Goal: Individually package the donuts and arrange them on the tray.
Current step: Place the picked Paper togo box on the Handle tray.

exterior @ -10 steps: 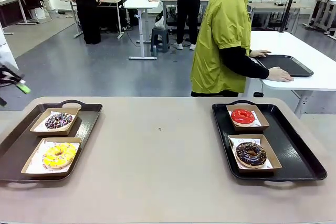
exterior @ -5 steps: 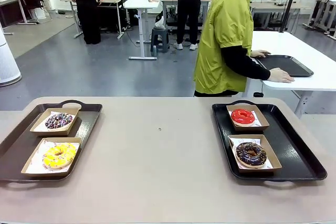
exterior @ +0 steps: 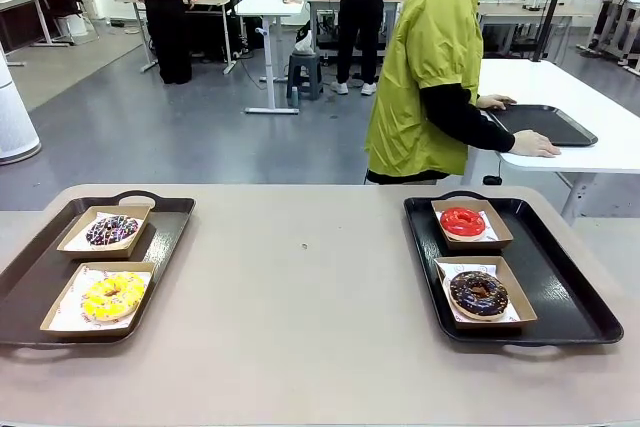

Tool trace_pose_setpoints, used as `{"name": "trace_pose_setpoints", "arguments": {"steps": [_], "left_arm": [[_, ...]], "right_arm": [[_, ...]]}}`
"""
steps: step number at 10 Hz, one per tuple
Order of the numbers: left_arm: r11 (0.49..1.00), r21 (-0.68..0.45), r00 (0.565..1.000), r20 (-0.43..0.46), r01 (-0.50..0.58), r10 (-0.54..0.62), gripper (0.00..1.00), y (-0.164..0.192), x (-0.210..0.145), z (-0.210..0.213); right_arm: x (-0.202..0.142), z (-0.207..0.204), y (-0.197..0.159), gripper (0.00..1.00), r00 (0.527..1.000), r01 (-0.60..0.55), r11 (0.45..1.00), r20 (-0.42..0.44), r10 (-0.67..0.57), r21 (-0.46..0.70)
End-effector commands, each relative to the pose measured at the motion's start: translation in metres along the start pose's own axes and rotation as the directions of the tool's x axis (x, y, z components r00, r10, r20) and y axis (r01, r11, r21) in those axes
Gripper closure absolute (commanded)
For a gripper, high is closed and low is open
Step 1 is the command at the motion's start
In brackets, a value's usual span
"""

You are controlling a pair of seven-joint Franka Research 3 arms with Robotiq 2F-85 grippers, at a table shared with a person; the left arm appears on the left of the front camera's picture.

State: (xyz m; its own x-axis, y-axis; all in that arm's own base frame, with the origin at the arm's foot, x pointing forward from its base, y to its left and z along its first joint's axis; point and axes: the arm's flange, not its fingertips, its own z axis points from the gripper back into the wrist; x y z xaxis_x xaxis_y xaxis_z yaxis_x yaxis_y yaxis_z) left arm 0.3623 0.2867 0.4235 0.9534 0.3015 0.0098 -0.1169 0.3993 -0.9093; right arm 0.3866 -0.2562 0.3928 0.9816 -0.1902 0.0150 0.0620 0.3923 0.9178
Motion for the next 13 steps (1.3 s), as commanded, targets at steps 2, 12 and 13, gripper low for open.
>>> {"name": "trace_pose_setpoints", "arguments": {"steps": [2, 12, 13], "left_arm": [[1.000, -0.006, 1.000, 0.014, 0.022, -0.022, 0.00, -0.0090, -0.0117, -0.0014], [1.000, -0.006, 1.000, 0.014, 0.022, -0.022, 0.00, -0.0090, -0.0117, -0.0014], [1.000, -0.006, 1.000, 0.014, 0.022, -0.022, 0.00, -0.0090, -0.0117, -0.0014]], "right_arm": [[-0.0003, 0.0016, 0.0006, 0.00, 1.000, -0.001, 1.000, -0.011, 0.001, -0.002], [-0.0003, 0.0016, 0.0006, 0.00, 1.000, -0.001, 1.000, -0.011, 0.001, -0.002], [-0.0003, 0.0016, 0.0006, 0.00, 1.000, -0.001, 1.000, -0.011, 0.001, -0.002]]}}
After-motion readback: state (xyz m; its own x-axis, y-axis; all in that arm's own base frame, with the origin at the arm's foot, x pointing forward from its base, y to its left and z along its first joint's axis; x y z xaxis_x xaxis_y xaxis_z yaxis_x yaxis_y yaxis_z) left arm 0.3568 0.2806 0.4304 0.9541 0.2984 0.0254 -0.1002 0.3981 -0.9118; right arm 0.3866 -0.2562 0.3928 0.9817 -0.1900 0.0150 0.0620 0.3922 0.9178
